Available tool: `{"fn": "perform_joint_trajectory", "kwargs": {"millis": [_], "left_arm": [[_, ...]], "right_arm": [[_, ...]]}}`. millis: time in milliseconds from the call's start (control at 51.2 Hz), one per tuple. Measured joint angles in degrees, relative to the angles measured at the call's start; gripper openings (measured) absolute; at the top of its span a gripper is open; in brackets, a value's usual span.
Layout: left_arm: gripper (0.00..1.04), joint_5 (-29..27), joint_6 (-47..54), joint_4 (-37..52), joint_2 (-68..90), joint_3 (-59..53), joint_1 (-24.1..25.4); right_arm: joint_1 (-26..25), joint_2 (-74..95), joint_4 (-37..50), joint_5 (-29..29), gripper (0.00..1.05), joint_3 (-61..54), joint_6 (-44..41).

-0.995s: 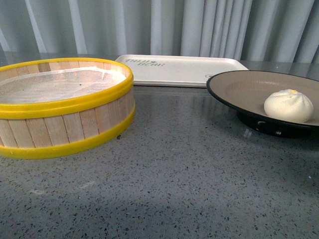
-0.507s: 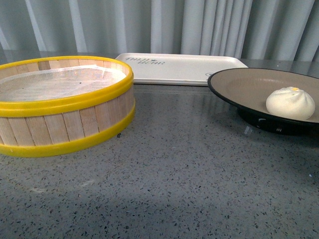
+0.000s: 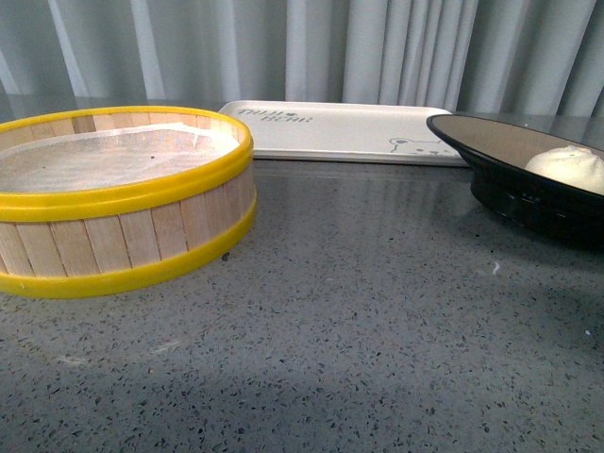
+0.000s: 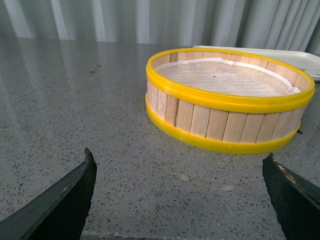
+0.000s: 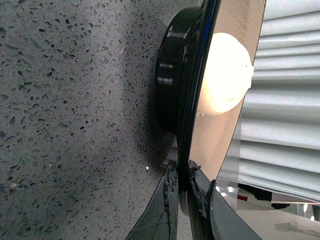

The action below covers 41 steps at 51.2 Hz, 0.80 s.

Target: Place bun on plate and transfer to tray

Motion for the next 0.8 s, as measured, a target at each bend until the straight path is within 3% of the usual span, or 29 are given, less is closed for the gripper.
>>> {"fn": "perform_joint_trajectory", "kwargs": {"millis": [312, 800], "left_arm": [[0.98, 0.0, 0.0, 0.0, 0.0, 0.0, 0.0], [0.98, 0.0, 0.0, 0.0, 0.0, 0.0, 0.0]], "right_arm": [[-2.16, -0.24, 1.64, -2.4, 0.03, -0.52, -12.76], [0.2, 1.09, 11.76, 1.01, 0.03, -0.96, -13.97]]}}
